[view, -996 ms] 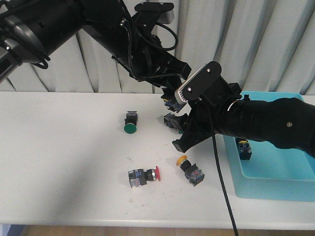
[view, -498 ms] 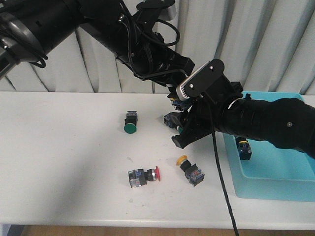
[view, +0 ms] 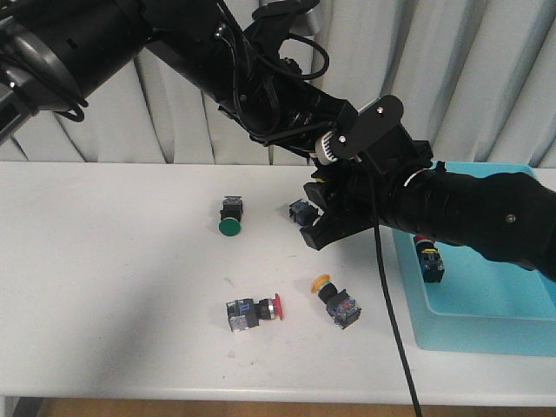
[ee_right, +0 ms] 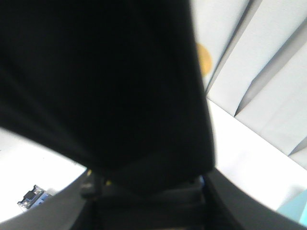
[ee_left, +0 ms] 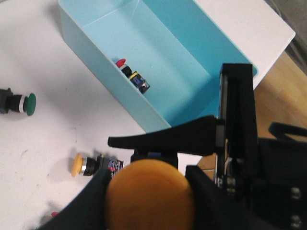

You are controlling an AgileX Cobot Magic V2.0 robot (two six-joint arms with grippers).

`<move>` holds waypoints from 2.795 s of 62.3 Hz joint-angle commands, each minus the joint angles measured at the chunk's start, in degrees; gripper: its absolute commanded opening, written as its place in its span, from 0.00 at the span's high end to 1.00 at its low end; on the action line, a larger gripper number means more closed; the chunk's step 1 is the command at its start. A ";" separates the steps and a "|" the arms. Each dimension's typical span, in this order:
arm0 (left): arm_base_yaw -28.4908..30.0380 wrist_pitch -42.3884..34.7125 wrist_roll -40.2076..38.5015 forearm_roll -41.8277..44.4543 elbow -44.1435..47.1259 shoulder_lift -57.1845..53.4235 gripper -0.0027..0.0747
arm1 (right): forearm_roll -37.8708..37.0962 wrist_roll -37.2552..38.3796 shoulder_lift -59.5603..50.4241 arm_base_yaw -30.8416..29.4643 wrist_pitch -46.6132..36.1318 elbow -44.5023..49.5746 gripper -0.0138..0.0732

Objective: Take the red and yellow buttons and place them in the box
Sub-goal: 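Hand the yellow button from the left gripper to the right gripper, then move the yellow button into the blue box with the right gripper and release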

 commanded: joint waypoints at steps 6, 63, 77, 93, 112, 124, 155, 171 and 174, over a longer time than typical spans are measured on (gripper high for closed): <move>-0.28 -2.53 0.34 -1.48 -1.42 -3.36 0.97 | 0.74 0.34 -2.23 -0.09 -4.52 -2.01 0.86; -0.28 -6.13 -0.11 7.79 -1.52 -4.63 0.32 | 0.74 -0.07 -2.23 -0.19 -2.37 -2.01 0.85; -0.28 -6.88 -0.87 15.92 -1.52 -7.01 0.32 | 0.68 -0.07 -2.23 -0.19 -1.81 -2.01 0.85; -0.28 -4.43 -9.62 31.70 -1.43 -8.80 0.34 | 0.14 -0.07 -4.84 -0.19 -1.37 -2.01 0.85; -0.28 -2.55 -8.93 34.24 -1.43 -10.97 0.49 | -1.76 0.06 -9.97 -4.91 0.29 -2.01 0.85; -0.28 -0.24 -8.73 40.54 -1.43 -13.93 0.76 | -1.32 4.66 -11.41 -18.02 2.51 -2.01 0.84; -0.28 2.33 -9.38 46.26 4.47 -15.34 0.97 | -1.40 9.84 2.11 -35.10 5.64 -2.01 0.84; -0.28 -1.26 -9.33 46.26 17.64 -15.34 0.97 | -1.38 11.17 14.20 -38.45 5.18 -2.19 0.82; -0.28 -2.54 -9.33 46.26 19.08 -15.34 0.97 | -1.75 11.11 15.78 -38.45 4.68 -2.31 0.81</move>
